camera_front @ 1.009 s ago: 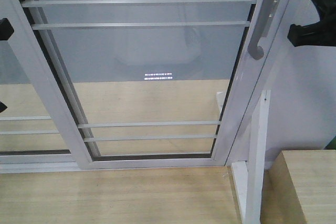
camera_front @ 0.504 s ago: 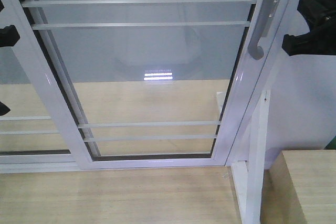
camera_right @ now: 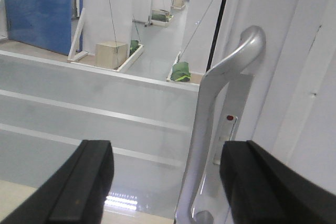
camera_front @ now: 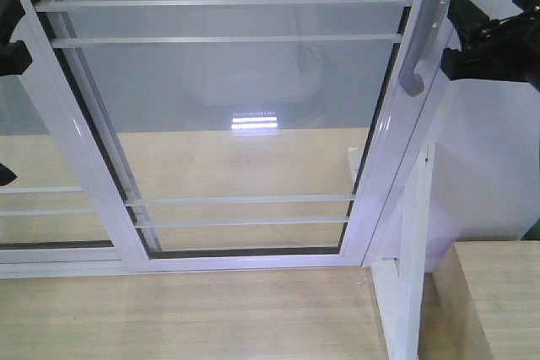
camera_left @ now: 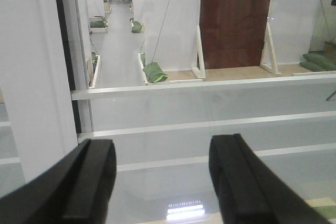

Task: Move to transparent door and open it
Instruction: 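Raise the right gripper open toward the silver door handle, then close the right gripper around the silver handle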

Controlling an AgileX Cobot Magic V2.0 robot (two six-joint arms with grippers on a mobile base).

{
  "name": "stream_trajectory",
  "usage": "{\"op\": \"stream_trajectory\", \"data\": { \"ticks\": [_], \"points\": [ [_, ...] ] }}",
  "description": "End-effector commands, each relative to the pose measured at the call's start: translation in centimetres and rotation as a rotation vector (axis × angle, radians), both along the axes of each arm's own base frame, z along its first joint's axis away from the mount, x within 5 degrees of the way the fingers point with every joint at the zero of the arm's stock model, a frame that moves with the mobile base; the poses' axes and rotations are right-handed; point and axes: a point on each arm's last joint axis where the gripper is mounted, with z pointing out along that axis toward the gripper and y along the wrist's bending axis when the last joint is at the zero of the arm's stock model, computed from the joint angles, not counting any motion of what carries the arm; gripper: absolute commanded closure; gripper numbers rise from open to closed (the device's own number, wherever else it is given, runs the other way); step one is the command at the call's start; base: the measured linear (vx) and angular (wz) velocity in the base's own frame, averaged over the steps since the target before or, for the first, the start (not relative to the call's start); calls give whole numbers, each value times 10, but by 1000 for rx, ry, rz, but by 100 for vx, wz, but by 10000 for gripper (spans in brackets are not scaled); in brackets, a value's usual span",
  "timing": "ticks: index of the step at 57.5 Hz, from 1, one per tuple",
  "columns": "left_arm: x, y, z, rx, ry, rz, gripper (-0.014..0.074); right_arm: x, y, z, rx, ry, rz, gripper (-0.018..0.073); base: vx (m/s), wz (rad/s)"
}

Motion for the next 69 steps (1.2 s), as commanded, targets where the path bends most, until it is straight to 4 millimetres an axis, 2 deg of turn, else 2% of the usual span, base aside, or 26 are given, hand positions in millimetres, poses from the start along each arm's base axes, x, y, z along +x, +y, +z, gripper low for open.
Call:
{"op": "stream_trajectory", "data": {
  "ticks": [1, 16, 29, 51, 61, 69],
  "points": [
    [-2, -1, 22, -20, -121, -6, 80, 14, -3, 12, 51, -116, -56, 47, 0, 0],
    [-2, -1, 22, -20, -121, -6, 80, 56, -2, -21, 43, -209, -154, 47, 0, 0],
    [-2, -1, 21, -17, -103, -5, 80, 88, 1, -50, 50, -192, -209, 48, 0, 0],
    [-1, -1, 16, -10, -52, -3, 80, 134, 10, -66, 46, -204, -224, 48, 0, 0],
    [-1, 0, 14, -6, -31, -2, 80, 145, 12, -70, 44, -210, -230, 48, 0, 0],
    [-1, 0, 14, -6, -31, -2, 80, 146, 9, -70, 61, -218, -261, 48, 0, 0]
  ]
}}
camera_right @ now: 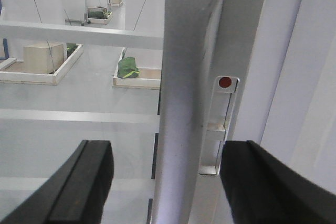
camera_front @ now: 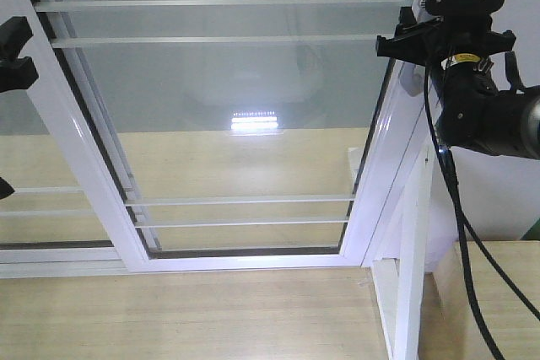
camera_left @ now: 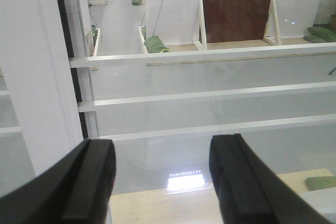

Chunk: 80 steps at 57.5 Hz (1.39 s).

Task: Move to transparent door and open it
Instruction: 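Close the right gripper around the silver handle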

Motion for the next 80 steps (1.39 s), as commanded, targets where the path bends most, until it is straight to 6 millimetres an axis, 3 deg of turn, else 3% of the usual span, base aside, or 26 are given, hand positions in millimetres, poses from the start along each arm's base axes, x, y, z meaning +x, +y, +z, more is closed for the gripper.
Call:
{"op": "stream_trajectory", "data": {
  "ticks": [1, 34, 60, 80],
  "points": [
    [-1, -1, 23, -19, -126, -6, 80, 0, -6, 36, 9, -178, -47, 48, 0, 0],
    [-1, -1, 20, -15, -101, -5, 80, 8, -36, 34, 77, -197, 48, 48, 0, 0],
    [0, -1, 19, -14, -91, -5, 80, 9, -30, 33, 72, -209, 109, 48, 0, 0],
    [0, -1, 19, -14, -90, -5, 80, 32, -28, 28, 106, -219, 110, 56, 0, 0]
  ]
}}
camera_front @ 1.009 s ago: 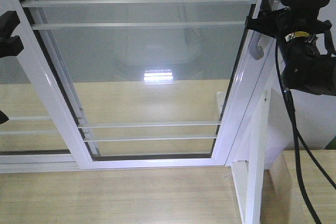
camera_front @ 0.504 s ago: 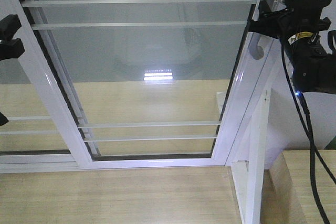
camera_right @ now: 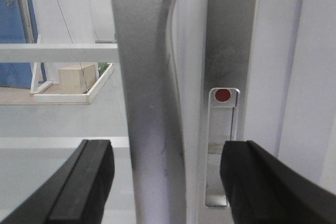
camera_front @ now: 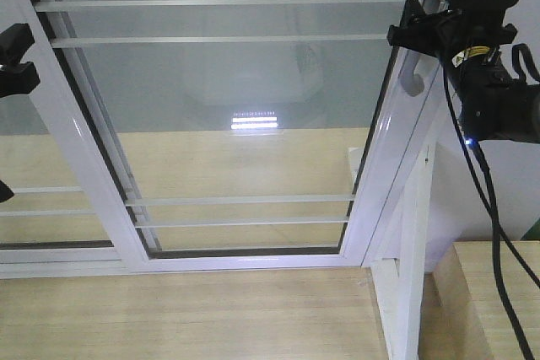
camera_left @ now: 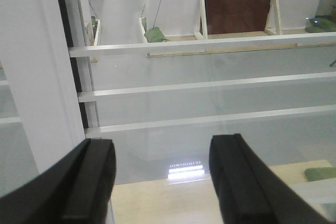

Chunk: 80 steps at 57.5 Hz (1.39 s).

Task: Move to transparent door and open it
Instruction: 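Close the right gripper around the silver handle, then pull the handle with the right gripper, sliding the door partly open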

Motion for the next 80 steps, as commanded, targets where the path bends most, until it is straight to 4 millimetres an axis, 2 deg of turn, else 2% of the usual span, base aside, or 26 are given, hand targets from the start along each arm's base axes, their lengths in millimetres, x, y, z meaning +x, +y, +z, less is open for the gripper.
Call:
{"op": "stream_trajectory", "data": {
  "ticks": [1, 7, 20, 26, 80],
  "points": [
    [0, -1, 22, -18, -120, -6, 80, 3, -2, 37, 13, -170, -3, 60, 0, 0],
    [0, -1, 22, -18, -120, -6, 80, 4, -2, 38, 14, -174, -3, 111, 0, 0],
    [0, -1, 22, -18, -122, -6, 80, 4, 0, 36, -10, -154, 20, 365, 0, 0],
    [0, -1, 22, -18, -122, -6, 80, 4, 3, 35, -43, -140, 52, 433, 0, 0],
    [0, -1, 22, -18, -120, -6, 80, -12, 84, 33, -92, -137, 291, 387, 0, 0]
  ]
}}
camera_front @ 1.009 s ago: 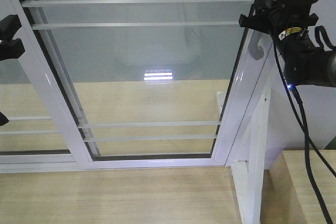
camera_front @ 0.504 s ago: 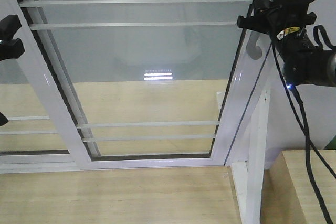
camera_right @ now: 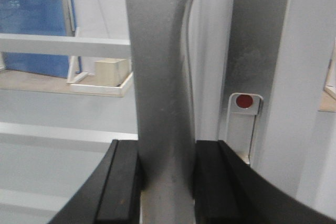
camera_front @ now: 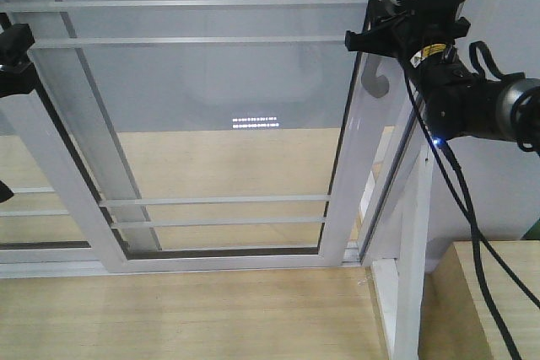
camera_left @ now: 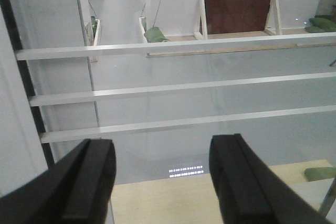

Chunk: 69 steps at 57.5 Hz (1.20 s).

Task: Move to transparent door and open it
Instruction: 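Pull the handle with the right gripper, sliding the door partly open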

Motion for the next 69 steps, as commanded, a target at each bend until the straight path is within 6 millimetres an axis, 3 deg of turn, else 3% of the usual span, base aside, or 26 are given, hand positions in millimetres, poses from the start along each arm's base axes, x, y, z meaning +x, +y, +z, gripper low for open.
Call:
{"op": "stream_trajectory", "data": {
  "ticks": [1, 41, 57, 69],
  "points": [
    [0, -1, 22, -18, -120, -6, 80, -11, 26, 32, -45, -148, 131, 387, 0, 0],
    [0, -1, 22, -19, -118, -6, 80, -38, 93, 31, -63, -155, 318, 384, 0, 0],
    [0, -1, 20, -12, -99, -6, 80, -51, 85, 48, -158, -115, 305, 384, 0, 0],
    [0, -1, 18, 0, -80, -7, 80, -89, 65, 82, -272, -101, 294, 431, 0, 0]
  ]
}}
